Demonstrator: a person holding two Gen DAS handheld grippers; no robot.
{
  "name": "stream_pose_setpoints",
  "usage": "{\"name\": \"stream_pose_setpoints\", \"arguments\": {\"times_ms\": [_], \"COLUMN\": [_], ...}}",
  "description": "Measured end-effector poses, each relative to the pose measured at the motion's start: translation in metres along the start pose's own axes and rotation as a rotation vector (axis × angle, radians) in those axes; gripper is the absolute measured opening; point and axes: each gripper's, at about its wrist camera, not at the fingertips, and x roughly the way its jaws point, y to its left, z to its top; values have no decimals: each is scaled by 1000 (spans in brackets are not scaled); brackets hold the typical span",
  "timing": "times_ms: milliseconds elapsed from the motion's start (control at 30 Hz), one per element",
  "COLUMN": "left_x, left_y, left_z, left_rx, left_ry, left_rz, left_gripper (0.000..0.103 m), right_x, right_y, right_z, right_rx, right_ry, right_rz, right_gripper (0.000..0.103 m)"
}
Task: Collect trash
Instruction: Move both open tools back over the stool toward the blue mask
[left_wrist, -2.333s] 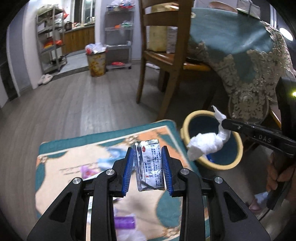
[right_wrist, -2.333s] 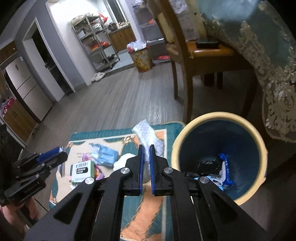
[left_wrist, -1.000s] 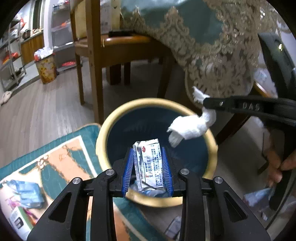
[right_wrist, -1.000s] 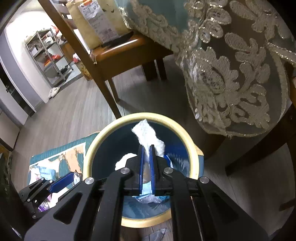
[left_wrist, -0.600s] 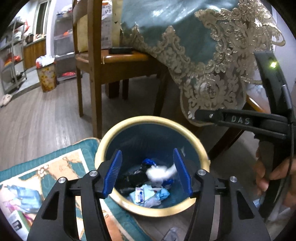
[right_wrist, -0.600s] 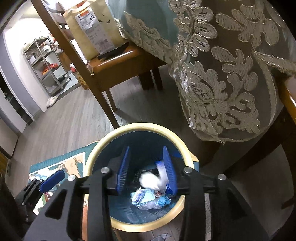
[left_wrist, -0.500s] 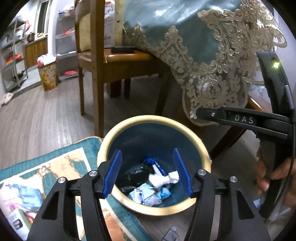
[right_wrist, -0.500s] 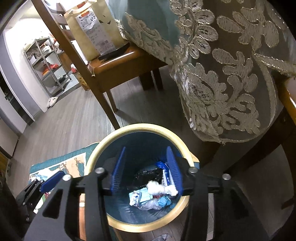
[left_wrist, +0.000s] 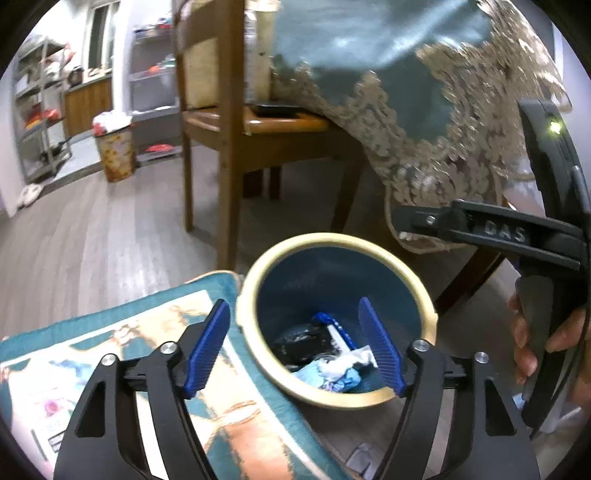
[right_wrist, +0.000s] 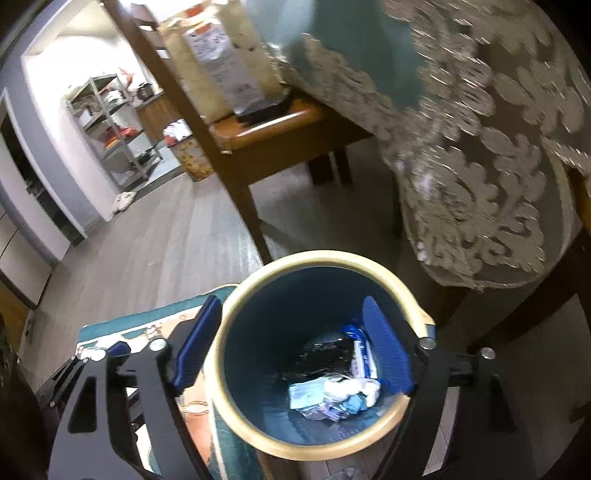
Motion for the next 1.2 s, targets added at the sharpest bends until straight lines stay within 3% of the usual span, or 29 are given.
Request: {"name": "stream_pose_setpoints", "arguments": {"times_ms": [100,233,633,800,1200], "left_x": [-11,-25,-73,-97,-148], "left_y": [13,25,70,96,165], "left_z": [1,-3,-22,-31,-65], "left_rx": [-27,-11,0,-56,-115], "left_ry": [-9,-19,-17,-19,-21], "left_rz": [25,70,173,226,330], "left_gripper": [82,89,90,90,91], "right_x": [-3,-4,2,4,26], "right_y": [10,20,38,63,138], "right_z": [0,-1,-4,-8,-29], "right_rx": [-12,-34,21,78,-49], "right_ry": [-18,-27,8,33,89], "right_rz": [22,20,33,109,125], "right_gripper": [96,97,97,97,97]}}
